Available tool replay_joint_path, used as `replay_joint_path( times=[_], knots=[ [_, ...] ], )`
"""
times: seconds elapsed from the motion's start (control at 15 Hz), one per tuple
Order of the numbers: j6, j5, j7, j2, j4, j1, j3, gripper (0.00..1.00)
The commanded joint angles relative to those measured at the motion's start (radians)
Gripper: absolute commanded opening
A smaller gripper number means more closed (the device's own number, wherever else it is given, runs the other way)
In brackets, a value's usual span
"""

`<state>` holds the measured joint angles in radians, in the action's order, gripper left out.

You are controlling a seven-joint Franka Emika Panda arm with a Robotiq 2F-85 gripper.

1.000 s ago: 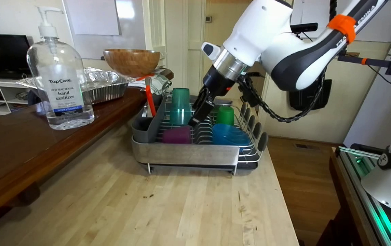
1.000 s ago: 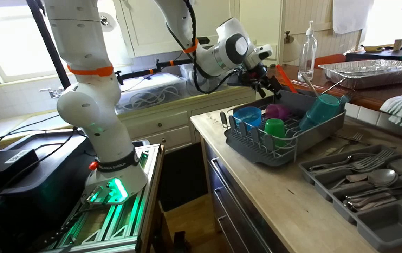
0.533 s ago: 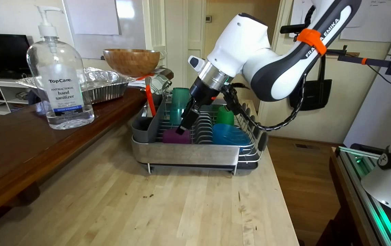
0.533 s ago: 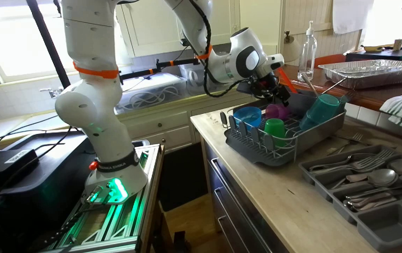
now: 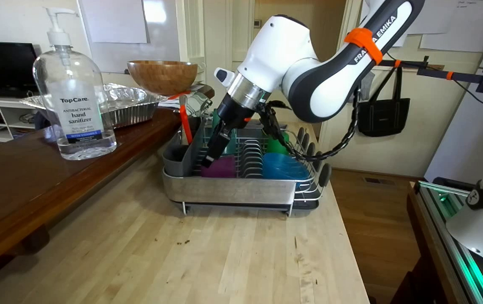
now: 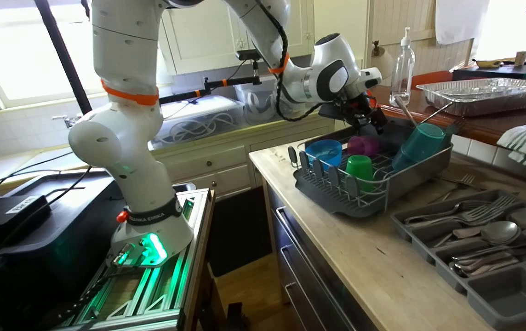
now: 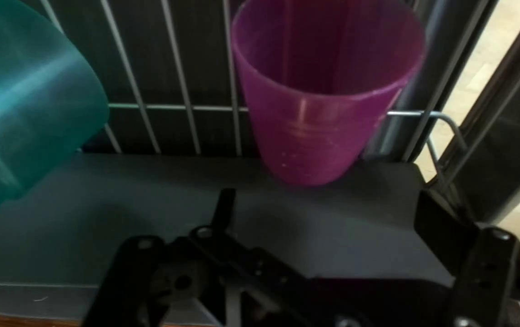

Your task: Put the pink cup in an upside down position

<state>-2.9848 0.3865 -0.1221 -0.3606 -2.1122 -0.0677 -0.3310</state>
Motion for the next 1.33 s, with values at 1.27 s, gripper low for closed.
replay_joint_path(
  times=[1.27],
  knots=[
    [-0.121, -0.056, -0.081, -0.040, -0.020, 0.433, 0.458, 0.70]
  ],
)
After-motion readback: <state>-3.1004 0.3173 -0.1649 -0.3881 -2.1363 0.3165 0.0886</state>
